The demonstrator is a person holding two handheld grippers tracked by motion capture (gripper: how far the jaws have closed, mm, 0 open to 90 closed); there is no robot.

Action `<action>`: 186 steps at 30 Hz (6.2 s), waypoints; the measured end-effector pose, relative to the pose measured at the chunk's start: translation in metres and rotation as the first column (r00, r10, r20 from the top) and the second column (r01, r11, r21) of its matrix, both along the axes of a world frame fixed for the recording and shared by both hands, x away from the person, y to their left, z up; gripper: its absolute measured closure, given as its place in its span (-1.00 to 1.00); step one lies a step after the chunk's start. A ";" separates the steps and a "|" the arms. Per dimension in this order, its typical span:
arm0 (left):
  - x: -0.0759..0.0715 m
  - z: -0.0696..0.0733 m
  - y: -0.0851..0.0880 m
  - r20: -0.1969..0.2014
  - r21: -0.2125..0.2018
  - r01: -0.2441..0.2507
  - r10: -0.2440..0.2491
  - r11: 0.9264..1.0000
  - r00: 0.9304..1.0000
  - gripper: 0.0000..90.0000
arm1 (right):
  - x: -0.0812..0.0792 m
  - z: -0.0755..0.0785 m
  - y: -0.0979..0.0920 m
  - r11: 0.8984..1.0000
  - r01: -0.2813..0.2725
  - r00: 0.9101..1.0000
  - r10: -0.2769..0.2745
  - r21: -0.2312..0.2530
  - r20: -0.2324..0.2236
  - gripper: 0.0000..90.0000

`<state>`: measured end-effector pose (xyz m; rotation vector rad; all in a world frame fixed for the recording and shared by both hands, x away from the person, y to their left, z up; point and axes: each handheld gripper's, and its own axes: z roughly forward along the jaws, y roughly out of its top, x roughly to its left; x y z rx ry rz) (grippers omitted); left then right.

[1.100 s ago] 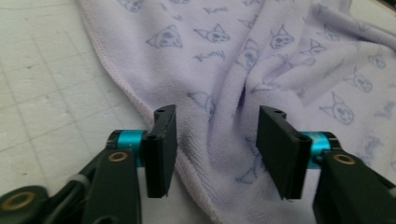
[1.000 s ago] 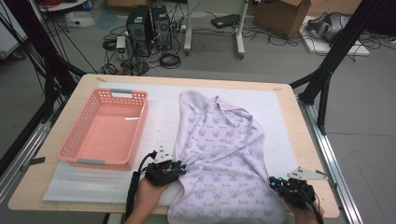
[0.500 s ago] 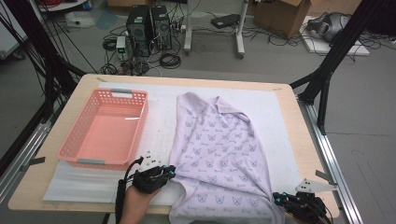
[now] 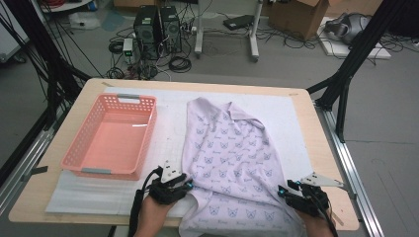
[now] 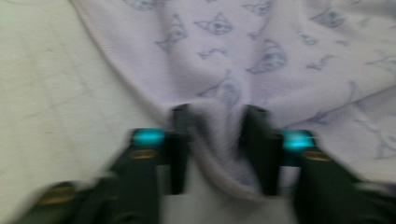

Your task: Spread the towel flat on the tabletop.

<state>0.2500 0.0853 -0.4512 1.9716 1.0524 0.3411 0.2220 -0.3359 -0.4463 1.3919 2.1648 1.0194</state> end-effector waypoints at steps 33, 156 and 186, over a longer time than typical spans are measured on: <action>-0.018 -0.004 0.021 -0.035 -0.119 0.009 -0.014 0.993 0.999 -0.05 | -0.026 0.012 -0.042 0.985 0.050 0.992 -0.068 0.166 0.103 0.23; 0.040 0.004 0.021 0.086 -0.141 0.036 -0.024 0.989 0.996 -0.06 | 0.076 -0.003 -0.007 0.999 -0.037 0.999 0.037 -0.021 0.030 0.40; 0.046 -0.002 0.010 -0.016 -0.058 0.038 -0.039 0.998 0.999 0.11 | 0.089 0.018 0.010 0.987 -0.158 0.981 0.160 -0.029 0.107 0.25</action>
